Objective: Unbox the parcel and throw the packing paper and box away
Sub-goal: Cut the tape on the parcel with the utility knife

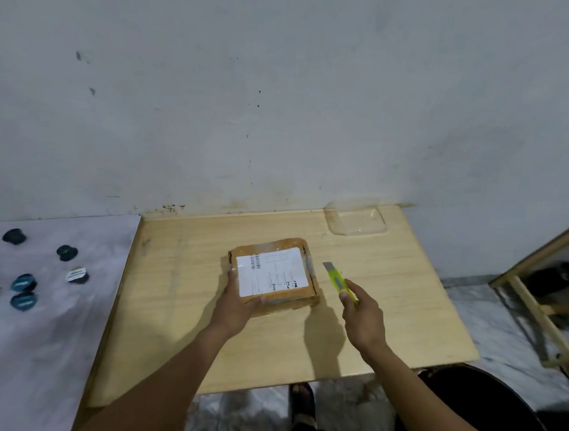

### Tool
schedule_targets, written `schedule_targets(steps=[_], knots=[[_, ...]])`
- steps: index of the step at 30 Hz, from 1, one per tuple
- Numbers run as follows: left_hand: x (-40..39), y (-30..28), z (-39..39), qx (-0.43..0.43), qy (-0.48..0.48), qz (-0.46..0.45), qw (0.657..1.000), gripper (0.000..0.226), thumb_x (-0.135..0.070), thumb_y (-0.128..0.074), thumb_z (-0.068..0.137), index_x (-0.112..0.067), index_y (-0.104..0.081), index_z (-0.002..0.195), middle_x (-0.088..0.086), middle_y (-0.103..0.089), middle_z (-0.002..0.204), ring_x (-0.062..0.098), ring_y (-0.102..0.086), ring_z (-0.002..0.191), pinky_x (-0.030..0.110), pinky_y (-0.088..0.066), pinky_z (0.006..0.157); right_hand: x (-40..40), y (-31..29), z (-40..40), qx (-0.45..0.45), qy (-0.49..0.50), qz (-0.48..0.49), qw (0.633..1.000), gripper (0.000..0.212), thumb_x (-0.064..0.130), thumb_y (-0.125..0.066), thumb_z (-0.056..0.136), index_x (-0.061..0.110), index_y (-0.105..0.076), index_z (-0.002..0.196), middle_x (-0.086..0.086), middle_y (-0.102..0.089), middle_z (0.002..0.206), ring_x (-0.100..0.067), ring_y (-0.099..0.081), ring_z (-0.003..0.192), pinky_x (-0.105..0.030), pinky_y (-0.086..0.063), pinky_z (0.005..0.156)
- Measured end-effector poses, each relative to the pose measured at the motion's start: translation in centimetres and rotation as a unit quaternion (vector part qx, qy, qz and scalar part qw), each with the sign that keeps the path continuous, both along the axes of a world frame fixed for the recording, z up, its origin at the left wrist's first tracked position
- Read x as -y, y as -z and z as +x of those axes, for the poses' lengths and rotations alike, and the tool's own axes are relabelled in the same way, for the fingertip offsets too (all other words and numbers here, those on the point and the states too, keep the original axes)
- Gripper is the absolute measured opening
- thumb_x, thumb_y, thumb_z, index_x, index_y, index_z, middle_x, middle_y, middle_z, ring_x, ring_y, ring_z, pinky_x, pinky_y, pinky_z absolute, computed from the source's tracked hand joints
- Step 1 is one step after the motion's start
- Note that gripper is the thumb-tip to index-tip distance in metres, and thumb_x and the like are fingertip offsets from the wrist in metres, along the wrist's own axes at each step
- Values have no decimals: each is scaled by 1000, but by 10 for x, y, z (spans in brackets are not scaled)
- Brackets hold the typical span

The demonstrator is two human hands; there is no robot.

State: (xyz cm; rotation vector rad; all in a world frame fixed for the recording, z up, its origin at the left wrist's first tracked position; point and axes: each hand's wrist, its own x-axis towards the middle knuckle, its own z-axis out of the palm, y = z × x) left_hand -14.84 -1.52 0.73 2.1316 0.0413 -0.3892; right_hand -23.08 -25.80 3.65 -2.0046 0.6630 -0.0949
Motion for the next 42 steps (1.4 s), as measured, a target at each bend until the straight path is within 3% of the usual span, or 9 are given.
schedule_targets(steps=[3, 5, 8, 12, 18, 23, 29, 38, 42], knots=[[-5, -2, 3, -6, 24, 9, 1000, 104, -49, -80, 71, -28, -16, 150, -8, -44, 146, 18, -46, 131, 37, -44, 100, 0, -7, 11, -24, -40, -26, 999, 39, 31, -47, 100, 21, -53, 138, -2, -62, 88, -22, -57, 83, -38, -48, 77], [-10, 6, 6, 10, 31, 22, 999, 106, -57, -81, 62, -34, -21, 146, -10, -46, 144, 15, -46, 131, 42, -45, 103, -1, -14, 21, -37, -63, -56, 996, 39, 28, -44, 101, 22, -51, 139, -9, -69, 103, -30, -63, 96, -38, -48, 80], [-11, 4, 7, 37, 44, 48, 997, 108, -56, -81, 59, -37, -21, 146, -9, -46, 142, 14, -46, 130, 43, -47, 102, -5, -26, 39, -49, -96, -88, 990, 38, 23, -41, 102, 23, -50, 139, -12, -67, 120, -36, -58, 109, -37, -45, 83], [-9, -4, 8, 39, 54, 76, 995, 109, -52, -79, 56, -42, -17, 145, -6, -48, 138, 17, -49, 125, 42, -50, 97, -12, -34, 60, -82, -161, -139, 974, 38, 15, -37, 100, 23, -50, 134, -13, -67, 115, -37, -58, 102, -32, -38, 73], [-5, -2, 10, 17, 37, 99, 994, 119, -56, -76, 52, -36, -9, 148, -4, -44, 144, 21, -45, 129, 44, -49, 98, -18, -46, 78, -99, -198, -184, 958, 33, 12, -39, 95, 18, -54, 123, -16, -66, 106, -37, -56, 88, -35, -43, 70], [-1, 1, 9, 4, 16, 104, 994, 116, -46, -82, 60, -28, -11, 150, 2, -38, 149, 25, -41, 134, 41, -47, 101, -25, -47, 79, -146, -218, -232, 937, 35, 11, -42, 94, 14, -50, 128, -17, -61, 113, -39, -59, 101, -35, -42, 70], [7, 5, 10, -26, 8, 122, 992, 119, -39, -79, 74, -15, 5, 154, 7, -21, 160, 27, -29, 142, 37, -39, 107, -36, -50, 54, -177, -259, -296, 902, 34, 4, -43, 90, 10, -46, 124, -17, -59, 114, -37, -59, 102, -34, -38, 68], [10, 0, 16, -37, 19, 127, 991, 115, -32, -79, 76, -12, 4, 154, 9, -20, 159, 28, -28, 142, 35, -36, 105, -30, -45, 18, -192, -260, -276, 905, 34, 3, -36, 88, 11, -50, 118, -17, -59, 113, -37, -57, 100, -36, -41, 71], [0, -10, 31, -33, 76, 153, 985, 113, -41, -79, 68, -18, -9, 153, 7, -27, 155, 29, -34, 138, 39, -42, 103, -8, -53, 11, -164, -229, -209, 937, 36, 14, -43, 97, 14, -52, 132, -14, -59, 128, -36, -55, 111, -36, -44, 81]])
